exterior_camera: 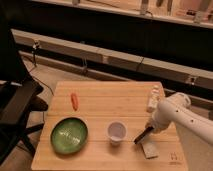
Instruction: Place the eraser on the white sponge
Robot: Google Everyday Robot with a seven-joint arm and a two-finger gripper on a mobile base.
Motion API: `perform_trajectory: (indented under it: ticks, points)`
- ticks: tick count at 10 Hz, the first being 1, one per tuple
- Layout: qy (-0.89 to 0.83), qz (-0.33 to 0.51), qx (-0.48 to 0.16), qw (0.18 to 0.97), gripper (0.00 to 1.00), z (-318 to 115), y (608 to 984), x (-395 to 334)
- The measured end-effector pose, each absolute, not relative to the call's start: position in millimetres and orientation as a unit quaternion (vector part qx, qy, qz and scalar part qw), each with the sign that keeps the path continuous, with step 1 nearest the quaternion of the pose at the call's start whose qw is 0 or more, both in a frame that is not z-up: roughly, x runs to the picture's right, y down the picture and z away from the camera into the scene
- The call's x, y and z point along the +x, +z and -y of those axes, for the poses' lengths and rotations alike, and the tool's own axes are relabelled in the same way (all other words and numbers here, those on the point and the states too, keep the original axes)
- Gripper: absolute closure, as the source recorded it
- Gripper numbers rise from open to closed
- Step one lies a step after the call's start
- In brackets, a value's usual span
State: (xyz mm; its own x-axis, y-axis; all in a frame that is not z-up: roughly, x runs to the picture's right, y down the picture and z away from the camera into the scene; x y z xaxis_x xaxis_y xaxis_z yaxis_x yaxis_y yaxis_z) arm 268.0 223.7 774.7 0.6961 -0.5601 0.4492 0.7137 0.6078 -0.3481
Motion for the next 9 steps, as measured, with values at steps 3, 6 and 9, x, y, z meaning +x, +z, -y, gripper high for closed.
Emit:
perform_trajectory:
  ticks: [3,6,9]
  points:
    - [-0.354,0.141,-0.258,0.888,0.2,-225.9,773.3,273.8]
    - [-0.35,0.142,-0.263,0.888,0.2,-228.5,774.7,279.0]
    - [-0.355,0.147,-0.262,0.885,0.36,-228.6,774.2,274.9]
